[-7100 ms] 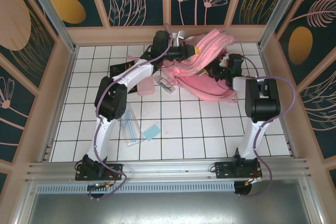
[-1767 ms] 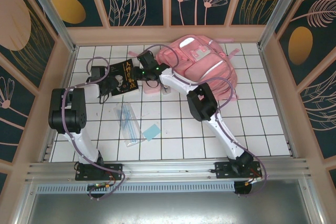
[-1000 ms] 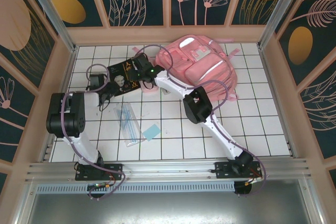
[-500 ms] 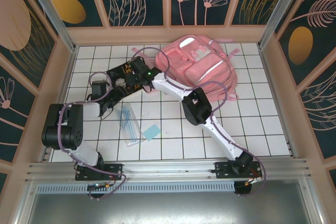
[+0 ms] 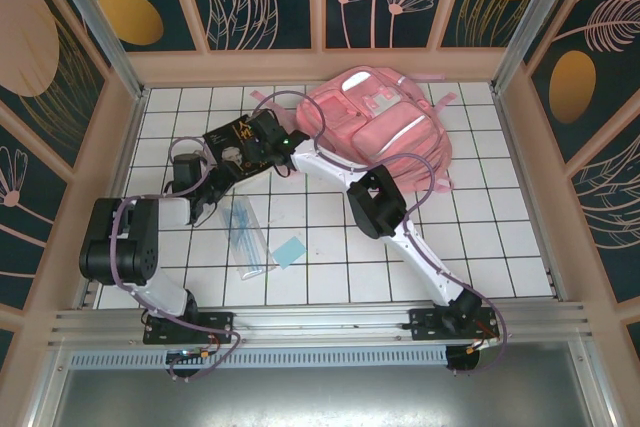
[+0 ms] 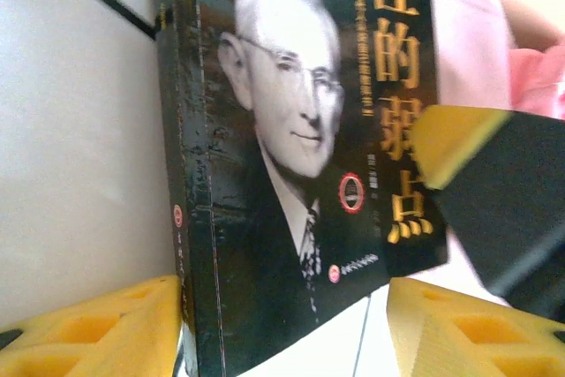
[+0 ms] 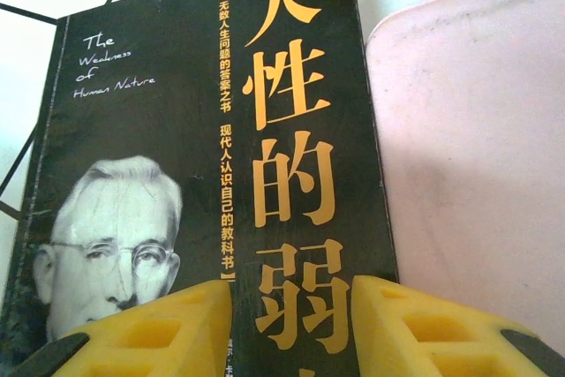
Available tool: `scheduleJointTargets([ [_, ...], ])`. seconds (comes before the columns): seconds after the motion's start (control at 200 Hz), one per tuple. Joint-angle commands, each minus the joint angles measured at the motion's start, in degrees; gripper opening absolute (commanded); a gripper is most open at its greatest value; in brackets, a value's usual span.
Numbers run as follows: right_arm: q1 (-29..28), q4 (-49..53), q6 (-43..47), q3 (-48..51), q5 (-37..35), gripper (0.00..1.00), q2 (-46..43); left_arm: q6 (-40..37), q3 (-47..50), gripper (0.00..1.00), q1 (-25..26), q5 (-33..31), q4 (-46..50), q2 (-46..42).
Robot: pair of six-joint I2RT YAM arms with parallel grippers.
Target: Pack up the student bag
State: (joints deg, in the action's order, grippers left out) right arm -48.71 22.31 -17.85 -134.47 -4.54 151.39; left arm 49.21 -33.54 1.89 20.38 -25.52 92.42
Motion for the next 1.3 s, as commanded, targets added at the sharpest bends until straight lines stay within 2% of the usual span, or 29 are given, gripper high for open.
scheduleJointTargets([
  [0.0, -0.9, 8.7, -1.1, 3.4, 3.4, 0.4, 3.0, 1.6, -2.0, 0.62, 1.1, 7.8, -7.6, -4.0],
  [0.205, -0.5, 8.5, -1.7, 3.7, 5.3, 0.4, 3.0, 1.9, -2.1, 0.62, 1.2, 7.9, -7.4, -4.0],
  [0.38, -0.5, 7.8, -2.0, 4.1, 6.8, 0.4, 3.0, 2.2, -2.3, 0.61, 1.3, 8.5, -8.2, 2.2],
  [0.57, -0.2, 6.4, -2.6, 5.3, 9.4, 0.38, 3.0, 6.1, -2.5, 0.61, 1.7, 10.4, -14.0, 8.1],
  [0.69, -0.2, 5.6, -2.7, 5.6, 10.7, 0.37, 3.1, 7.2, -3.4, 0.6, 2.2, 10.3, -15.8, 8.6],
  [0.866, -0.1, 6.3, -2.2, 6.1, 9.7, 0.38, 2.6, 6.0, -4.9, 0.57, 2.3, 9.4, -11.7, 6.1],
  [0.976, -0.1, 6.6, -1.3, 7.3, 9.2, 0.38, 1.6, 2.8, -6.4, 0.59, 2.2, 5.8, -4.9, 0.7],
  [1.111, -0.1, 6.8, -0.1, 11.2, 7.9, 0.38, -0.6, -3.5, -13.0, 0.65, 1.8, -6.0, 10.1, -3.1],
  [1.171, -0.1, 6.7, 0.3, 13.3, 7.6, 0.38, -1.7, -5.6, -16.0, 0.67, 1.2, -9.3, 12.5, -2.8],
  [1.296, -0.2, 5.8, 0.7, 17.3, 7.7, 0.38, -4.0, -8.5, -24.6, 0.67, 0.2, -9.8, 13.8, 2.9],
])
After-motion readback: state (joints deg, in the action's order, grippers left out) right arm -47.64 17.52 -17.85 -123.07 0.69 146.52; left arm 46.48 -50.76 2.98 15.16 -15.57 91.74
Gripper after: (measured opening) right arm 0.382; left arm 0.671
